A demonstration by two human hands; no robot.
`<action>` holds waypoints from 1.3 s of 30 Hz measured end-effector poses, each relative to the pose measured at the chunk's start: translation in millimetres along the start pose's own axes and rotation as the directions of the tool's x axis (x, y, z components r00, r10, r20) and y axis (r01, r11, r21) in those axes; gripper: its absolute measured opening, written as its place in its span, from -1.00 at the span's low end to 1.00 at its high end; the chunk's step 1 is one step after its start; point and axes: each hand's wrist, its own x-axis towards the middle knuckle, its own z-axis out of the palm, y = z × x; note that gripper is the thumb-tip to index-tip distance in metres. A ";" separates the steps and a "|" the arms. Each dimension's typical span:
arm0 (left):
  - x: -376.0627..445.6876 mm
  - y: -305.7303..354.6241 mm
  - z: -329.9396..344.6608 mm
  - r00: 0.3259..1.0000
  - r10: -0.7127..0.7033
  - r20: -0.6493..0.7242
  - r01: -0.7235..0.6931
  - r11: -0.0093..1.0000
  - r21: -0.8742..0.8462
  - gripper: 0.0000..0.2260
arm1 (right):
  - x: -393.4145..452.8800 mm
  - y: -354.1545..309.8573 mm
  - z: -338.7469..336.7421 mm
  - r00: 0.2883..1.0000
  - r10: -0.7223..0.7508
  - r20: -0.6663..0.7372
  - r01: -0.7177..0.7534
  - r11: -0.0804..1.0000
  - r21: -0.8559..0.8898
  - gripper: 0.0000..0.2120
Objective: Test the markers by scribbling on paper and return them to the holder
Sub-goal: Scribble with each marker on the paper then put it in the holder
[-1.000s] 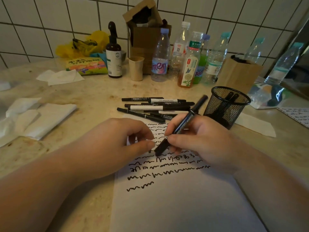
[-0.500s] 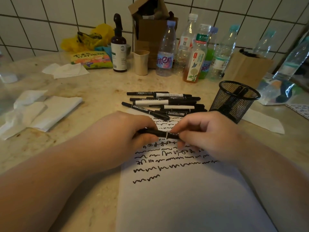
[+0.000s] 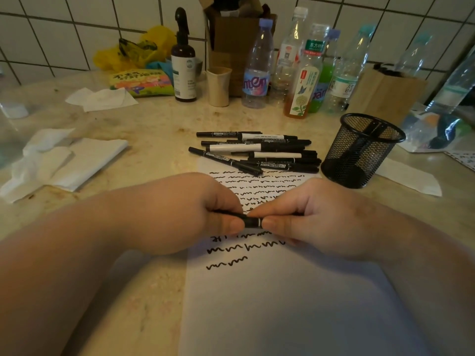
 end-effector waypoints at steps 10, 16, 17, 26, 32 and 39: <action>-3.7 -1.7 -10.4 0.999 0.006 0.037 0.002 0.974 -0.225 -0.84 | -3.9 -2.9 -0.3 0.979 -0.182 -0.095 0.148 0.946 -0.288 -0.69; -8.0 -14.1 -16.5 0.992 -0.095 -0.080 0.075 0.971 -0.229 -0.85 | -6.4 9.5 -11.6 0.979 -0.058 -0.196 0.040 0.995 -0.093 -0.66; -6.7 -13.2 -15.9 0.985 -0.116 -0.130 0.087 0.975 -0.206 -0.84 | -5.9 9.5 -11.4 0.985 -0.016 -0.170 0.015 1.000 -0.009 -0.65; -1.0 -7.8 -7.1 0.922 -0.231 -0.310 0.243 0.970 0.002 -0.84 | -2.8 14.5 -21.2 0.982 0.052 -0.184 0.091 0.720 0.688 -0.58; -3.4 -4.3 -4.6 0.930 -0.184 -0.319 0.218 0.973 0.074 -0.81 | -3.2 14.6 -19.2 0.991 -0.037 -0.125 0.108 0.771 0.628 -0.85; -4.6 -5.1 -2.2 0.955 -0.132 -0.264 0.164 0.981 0.104 -0.81 | -2.8 12.3 -11.4 0.996 -0.030 -0.081 0.072 0.813 0.578 -0.71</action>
